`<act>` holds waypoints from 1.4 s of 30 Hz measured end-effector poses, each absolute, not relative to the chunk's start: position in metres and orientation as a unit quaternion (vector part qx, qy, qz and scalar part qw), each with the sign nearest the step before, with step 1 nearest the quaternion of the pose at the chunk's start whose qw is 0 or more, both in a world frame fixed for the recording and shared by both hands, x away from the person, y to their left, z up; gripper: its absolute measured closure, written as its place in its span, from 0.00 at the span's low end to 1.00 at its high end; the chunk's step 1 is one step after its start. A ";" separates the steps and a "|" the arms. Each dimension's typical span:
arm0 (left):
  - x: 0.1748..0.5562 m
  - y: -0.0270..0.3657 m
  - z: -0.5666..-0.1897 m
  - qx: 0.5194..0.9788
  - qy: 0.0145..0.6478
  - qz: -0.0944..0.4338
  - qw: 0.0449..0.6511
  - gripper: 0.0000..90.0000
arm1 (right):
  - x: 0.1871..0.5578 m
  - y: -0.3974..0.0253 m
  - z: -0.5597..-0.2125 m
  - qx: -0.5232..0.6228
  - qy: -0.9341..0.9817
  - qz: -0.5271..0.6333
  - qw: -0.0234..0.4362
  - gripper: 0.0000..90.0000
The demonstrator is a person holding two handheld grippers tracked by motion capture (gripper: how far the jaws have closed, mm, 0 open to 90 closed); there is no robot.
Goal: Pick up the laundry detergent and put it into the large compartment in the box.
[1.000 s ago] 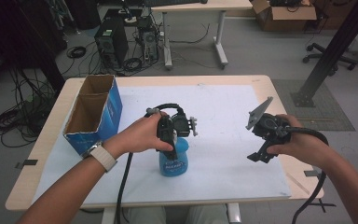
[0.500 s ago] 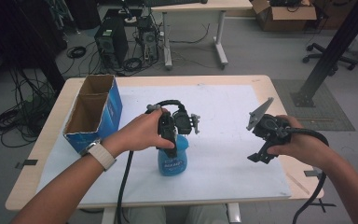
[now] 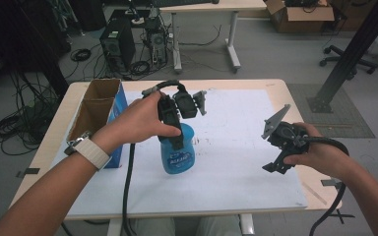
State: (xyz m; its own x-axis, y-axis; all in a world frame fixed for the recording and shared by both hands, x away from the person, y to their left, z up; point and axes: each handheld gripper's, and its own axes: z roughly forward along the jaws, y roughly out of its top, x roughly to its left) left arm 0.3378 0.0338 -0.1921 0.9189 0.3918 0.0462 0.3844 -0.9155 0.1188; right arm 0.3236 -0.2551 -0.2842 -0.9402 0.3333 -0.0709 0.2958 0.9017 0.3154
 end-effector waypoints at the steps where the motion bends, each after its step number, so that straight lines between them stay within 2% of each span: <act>1: 0.338 0.035 -0.188 0.976 0.209 0.038 0.056 0.41 | 0.323 -0.255 -0.285 0.161 0.973 0.153 0.061 0.10; 16: 0.358 0.069 -0.112 0.927 0.365 0.063 0.062 0.42 | 0.321 -0.256 -0.280 0.155 0.973 0.156 0.065 0.10; 21: 0.370 0.089 -0.087 0.890 0.446 0.072 0.059 0.42 | 0.322 -0.257 -0.282 0.156 0.973 0.158 0.065 0.10; 30: 0.383 0.122 -0.066 0.832 0.544 0.082 0.072 0.42 | 0.324 -0.256 -0.280 0.154 0.973 0.160 0.068 0.10; 42: 0.399 0.168 -0.055 0.772 0.625 0.105 0.049 0.42 | 0.327 -0.259 -0.282 0.159 0.972 0.161 0.070 0.10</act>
State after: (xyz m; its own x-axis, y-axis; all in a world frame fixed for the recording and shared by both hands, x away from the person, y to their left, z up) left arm 0.3987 0.1678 -0.0548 0.1959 0.9755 0.1000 0.9548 -0.2130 0.2076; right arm 0.3269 -0.2585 -0.2818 -0.9395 0.3318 -0.0847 0.2868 0.8975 0.3351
